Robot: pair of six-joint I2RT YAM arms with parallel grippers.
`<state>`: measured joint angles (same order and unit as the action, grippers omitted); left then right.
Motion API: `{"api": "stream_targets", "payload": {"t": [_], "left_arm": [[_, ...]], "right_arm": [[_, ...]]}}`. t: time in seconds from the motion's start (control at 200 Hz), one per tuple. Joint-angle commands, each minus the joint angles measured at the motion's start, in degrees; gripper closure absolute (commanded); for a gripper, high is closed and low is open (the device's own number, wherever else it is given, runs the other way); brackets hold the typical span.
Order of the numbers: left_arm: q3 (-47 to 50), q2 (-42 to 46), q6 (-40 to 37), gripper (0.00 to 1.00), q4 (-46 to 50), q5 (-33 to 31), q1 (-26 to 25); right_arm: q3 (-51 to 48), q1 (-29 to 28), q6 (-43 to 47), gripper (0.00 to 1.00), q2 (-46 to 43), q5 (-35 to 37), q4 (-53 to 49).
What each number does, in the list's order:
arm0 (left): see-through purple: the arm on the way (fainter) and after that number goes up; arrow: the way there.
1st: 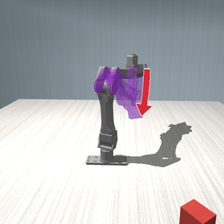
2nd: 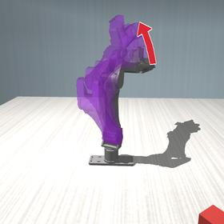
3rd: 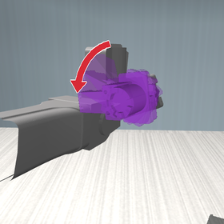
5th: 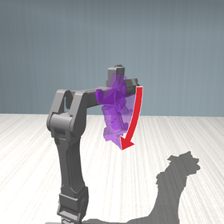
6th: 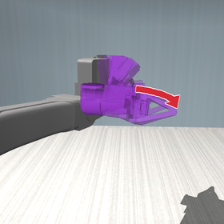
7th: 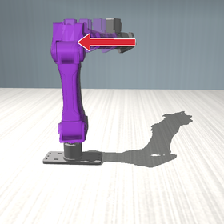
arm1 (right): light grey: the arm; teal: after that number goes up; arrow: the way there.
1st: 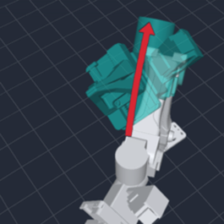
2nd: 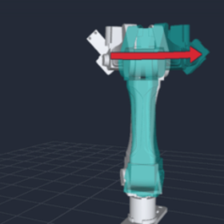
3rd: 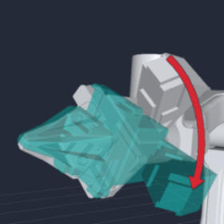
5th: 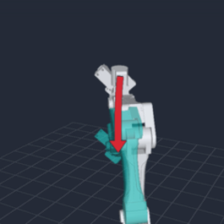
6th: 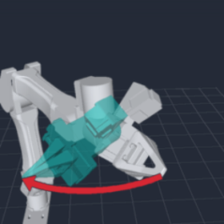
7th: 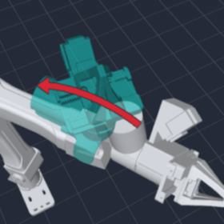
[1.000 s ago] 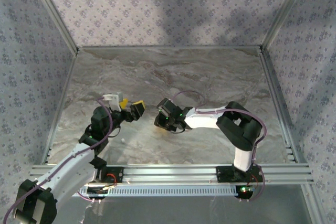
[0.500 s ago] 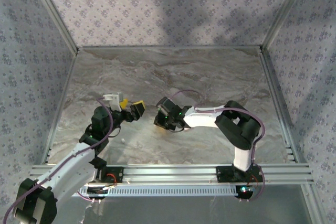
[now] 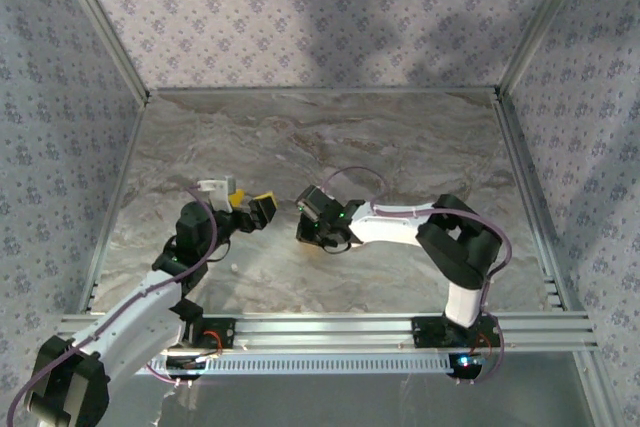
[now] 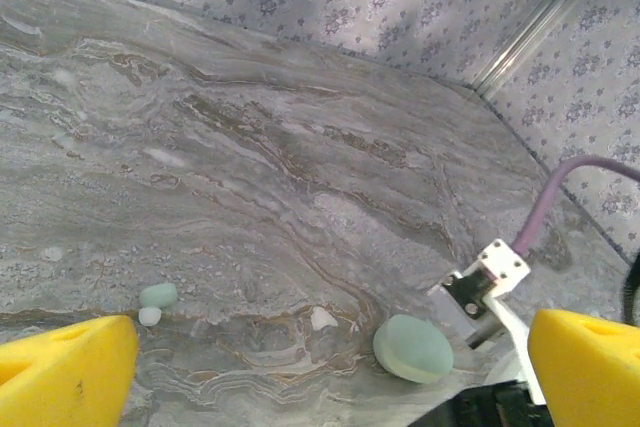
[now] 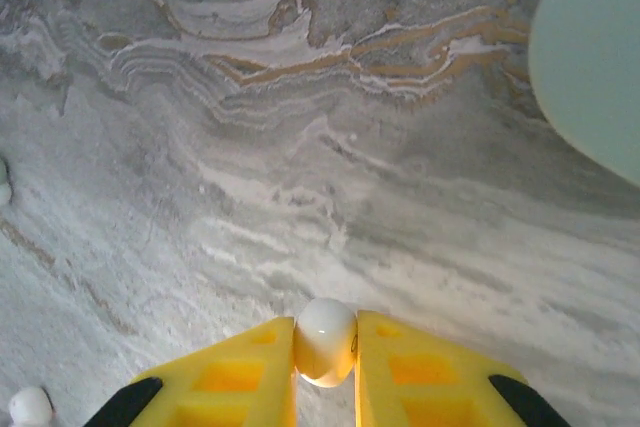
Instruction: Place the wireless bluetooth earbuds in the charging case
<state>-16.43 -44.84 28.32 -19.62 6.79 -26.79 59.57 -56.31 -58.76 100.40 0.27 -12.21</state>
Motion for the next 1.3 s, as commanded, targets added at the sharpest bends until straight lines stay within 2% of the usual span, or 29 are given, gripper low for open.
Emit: {"api": "stream_targets", "payload": {"t": [0.0,0.23,0.52,0.919,1.294], "left_arm": [[-0.5,-0.7,-0.1,0.00,-2.2,0.3,-0.3],[-0.8,-3.1,0.2,0.00,-3.2,1.2,-0.3],[-0.9,-4.0,0.2,0.00,-3.7,1.5,-0.4],[-1.0,-4.2,0.1,0.00,-3.7,1.5,-0.4],[-1.0,-4.1,0.2,0.00,-3.6,1.5,-0.4]], "right_arm": [[1.3,-1.4,3.8,0.80,-4.8,5.2,-7.8],[-1.4,-2.1,7.3,0.80,-11.4,8.9,-17.0],[-4.9,0.4,9.3,0.79,-16.8,13.5,-26.6],[-6.9,5.7,12.2,0.79,-15.8,11.2,-24.0],[-5.2,6.2,13.0,0.78,-12.2,10.4,-22.8]]}}
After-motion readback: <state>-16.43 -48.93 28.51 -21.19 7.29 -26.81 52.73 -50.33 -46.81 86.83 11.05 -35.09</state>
